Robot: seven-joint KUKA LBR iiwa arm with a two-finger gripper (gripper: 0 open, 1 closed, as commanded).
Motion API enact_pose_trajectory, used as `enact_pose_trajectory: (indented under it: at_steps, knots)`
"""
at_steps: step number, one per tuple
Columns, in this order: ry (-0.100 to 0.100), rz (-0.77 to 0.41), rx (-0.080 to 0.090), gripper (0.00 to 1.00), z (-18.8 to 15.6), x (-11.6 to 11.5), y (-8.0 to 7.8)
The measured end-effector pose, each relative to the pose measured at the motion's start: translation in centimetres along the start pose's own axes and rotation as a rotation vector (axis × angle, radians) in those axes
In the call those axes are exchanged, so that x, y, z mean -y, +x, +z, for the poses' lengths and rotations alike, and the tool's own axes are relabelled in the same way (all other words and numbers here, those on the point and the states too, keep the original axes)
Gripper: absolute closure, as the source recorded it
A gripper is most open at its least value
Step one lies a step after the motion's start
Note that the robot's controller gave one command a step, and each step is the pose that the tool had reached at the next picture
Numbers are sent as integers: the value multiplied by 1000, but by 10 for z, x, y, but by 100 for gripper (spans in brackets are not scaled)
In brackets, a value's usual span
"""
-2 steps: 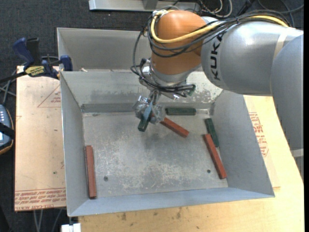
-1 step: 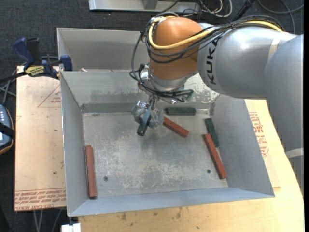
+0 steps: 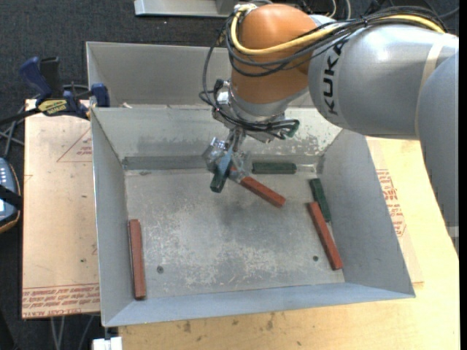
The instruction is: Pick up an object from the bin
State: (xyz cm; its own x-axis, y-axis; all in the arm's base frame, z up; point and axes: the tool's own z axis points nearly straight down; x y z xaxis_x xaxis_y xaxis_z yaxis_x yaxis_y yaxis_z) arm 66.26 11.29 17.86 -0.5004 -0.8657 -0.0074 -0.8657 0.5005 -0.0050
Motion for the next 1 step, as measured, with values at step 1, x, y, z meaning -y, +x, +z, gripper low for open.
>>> enact_pose_trajectory:
  at_steps: [1]
  knots:
    - [-6,1,-4,100,15,-3,3]
